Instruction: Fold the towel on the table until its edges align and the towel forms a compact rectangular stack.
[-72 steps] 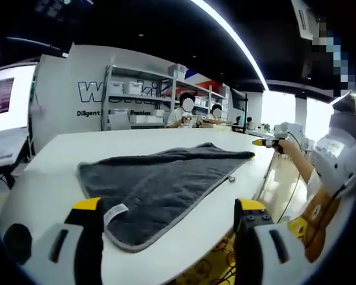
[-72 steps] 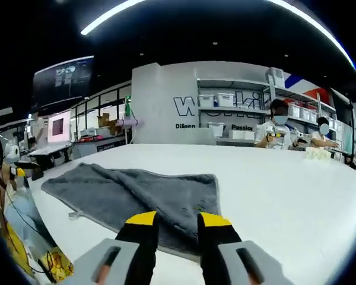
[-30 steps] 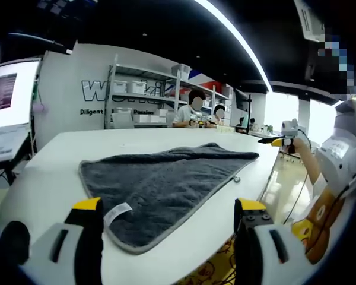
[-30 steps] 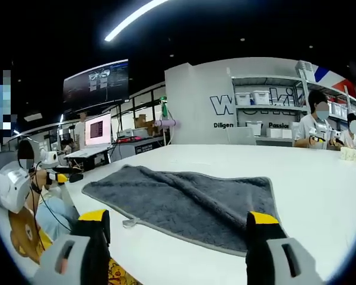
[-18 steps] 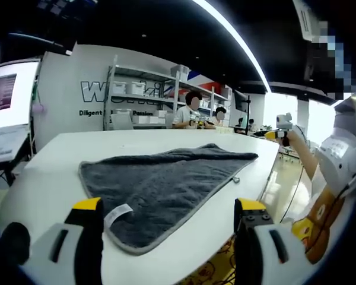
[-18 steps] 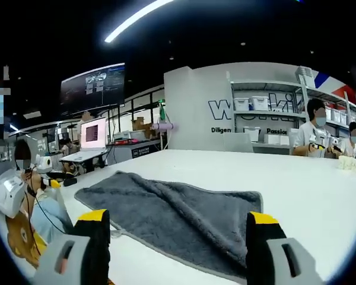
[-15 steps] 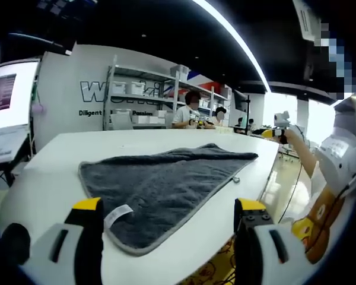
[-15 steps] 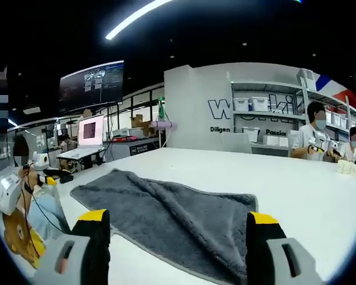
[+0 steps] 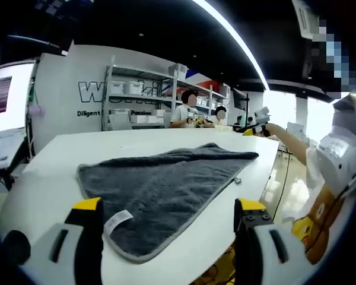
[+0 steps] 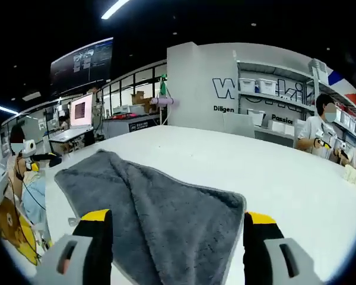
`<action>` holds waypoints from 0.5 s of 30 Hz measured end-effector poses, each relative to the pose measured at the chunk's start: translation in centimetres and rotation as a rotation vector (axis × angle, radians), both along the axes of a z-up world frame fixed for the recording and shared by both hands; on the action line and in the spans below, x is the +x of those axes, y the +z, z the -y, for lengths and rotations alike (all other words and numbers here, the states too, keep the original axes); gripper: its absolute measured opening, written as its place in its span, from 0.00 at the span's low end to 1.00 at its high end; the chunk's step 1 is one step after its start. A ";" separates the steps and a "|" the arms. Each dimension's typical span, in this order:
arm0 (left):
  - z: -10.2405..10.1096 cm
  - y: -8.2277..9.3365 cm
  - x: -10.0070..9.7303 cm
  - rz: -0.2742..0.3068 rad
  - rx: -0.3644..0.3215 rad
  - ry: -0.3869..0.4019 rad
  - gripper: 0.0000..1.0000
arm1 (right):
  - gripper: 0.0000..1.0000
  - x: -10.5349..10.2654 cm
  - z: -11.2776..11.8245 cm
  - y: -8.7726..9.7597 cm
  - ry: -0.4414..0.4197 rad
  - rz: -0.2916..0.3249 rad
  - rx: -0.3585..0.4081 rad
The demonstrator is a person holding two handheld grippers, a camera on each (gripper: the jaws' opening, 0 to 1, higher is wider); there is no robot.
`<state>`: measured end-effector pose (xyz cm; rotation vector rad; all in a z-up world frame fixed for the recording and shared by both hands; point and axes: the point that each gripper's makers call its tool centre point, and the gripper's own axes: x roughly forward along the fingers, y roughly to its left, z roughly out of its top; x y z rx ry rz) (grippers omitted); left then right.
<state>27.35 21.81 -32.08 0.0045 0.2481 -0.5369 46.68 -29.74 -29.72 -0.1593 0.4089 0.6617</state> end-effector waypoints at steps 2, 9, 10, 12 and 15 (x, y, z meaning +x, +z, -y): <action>0.1 -0.1 0.3 -0.005 0.005 -0.001 0.96 | 0.92 1.5 0.2 -0.8 0.022 -0.011 -0.047; 0.8 -0.1 1.4 -0.012 0.015 -0.018 0.96 | 0.89 7.3 0.6 -2.8 0.046 -0.043 -0.089; 0.9 -0.1 1.6 -0.012 0.017 -0.021 0.96 | 0.87 8.2 0.6 -3.3 0.048 -0.051 -0.100; 1.2 -0.2 1.9 -0.012 0.021 -0.025 0.96 | 0.86 9.1 0.3 -4.1 0.061 -0.067 -0.107; 1.2 -0.5 2.3 -0.012 0.029 -0.026 0.96 | 0.86 10.3 -0.1 -5.6 0.080 -0.102 -0.133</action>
